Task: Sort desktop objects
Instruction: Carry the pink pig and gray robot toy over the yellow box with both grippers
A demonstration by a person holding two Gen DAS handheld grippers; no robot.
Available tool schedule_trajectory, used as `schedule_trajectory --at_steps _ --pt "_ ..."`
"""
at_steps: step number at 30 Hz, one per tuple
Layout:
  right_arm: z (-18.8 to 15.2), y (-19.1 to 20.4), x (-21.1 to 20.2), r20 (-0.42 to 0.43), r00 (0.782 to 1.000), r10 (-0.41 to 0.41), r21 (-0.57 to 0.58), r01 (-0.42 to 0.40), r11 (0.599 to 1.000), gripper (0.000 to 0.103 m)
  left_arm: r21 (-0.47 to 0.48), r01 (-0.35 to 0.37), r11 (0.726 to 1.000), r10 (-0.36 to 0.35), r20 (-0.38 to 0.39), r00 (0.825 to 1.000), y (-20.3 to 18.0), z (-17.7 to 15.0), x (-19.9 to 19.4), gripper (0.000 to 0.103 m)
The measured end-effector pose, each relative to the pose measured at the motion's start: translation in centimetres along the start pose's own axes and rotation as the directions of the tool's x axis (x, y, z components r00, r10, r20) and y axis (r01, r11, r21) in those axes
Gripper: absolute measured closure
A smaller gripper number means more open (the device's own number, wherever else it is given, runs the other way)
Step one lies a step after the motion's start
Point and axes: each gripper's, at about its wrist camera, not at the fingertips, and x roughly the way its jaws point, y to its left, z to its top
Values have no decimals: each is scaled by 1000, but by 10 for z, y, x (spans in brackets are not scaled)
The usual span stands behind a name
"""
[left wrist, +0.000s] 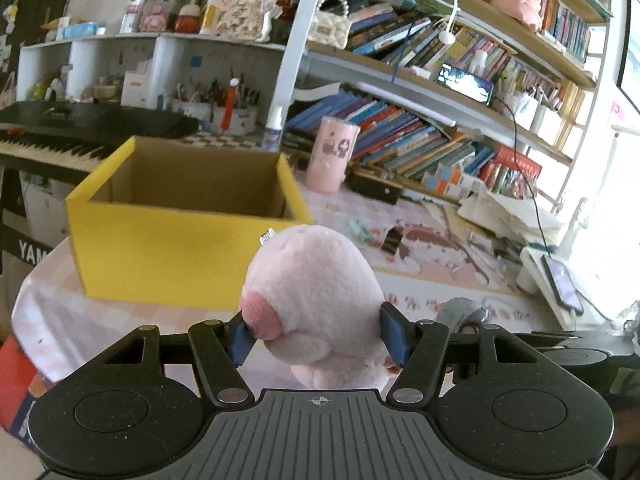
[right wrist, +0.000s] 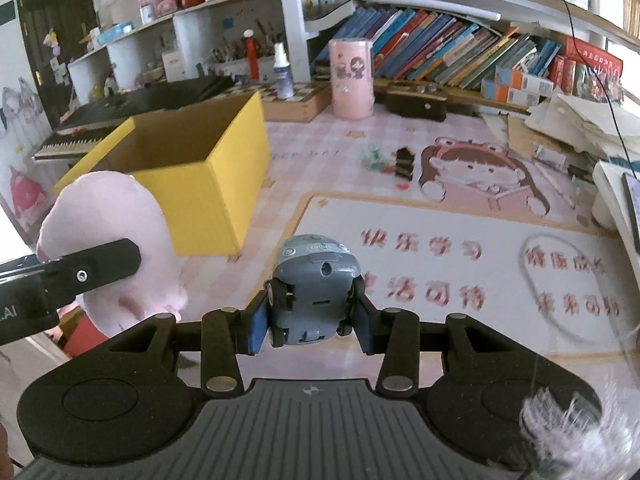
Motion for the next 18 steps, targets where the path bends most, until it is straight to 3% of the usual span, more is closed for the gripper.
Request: schedule_trajectory --at_steps 8,18 --pt "-22 39 -6 -31 999 30 -14 -31 999 63 -25 -44 999 43 -40 998 33 -19 -25 40" --pt "-23 90 -3 -43 993 111 -95 -114 989 63 -82 -124 989 122 -27 992 70 -25 -53 40"
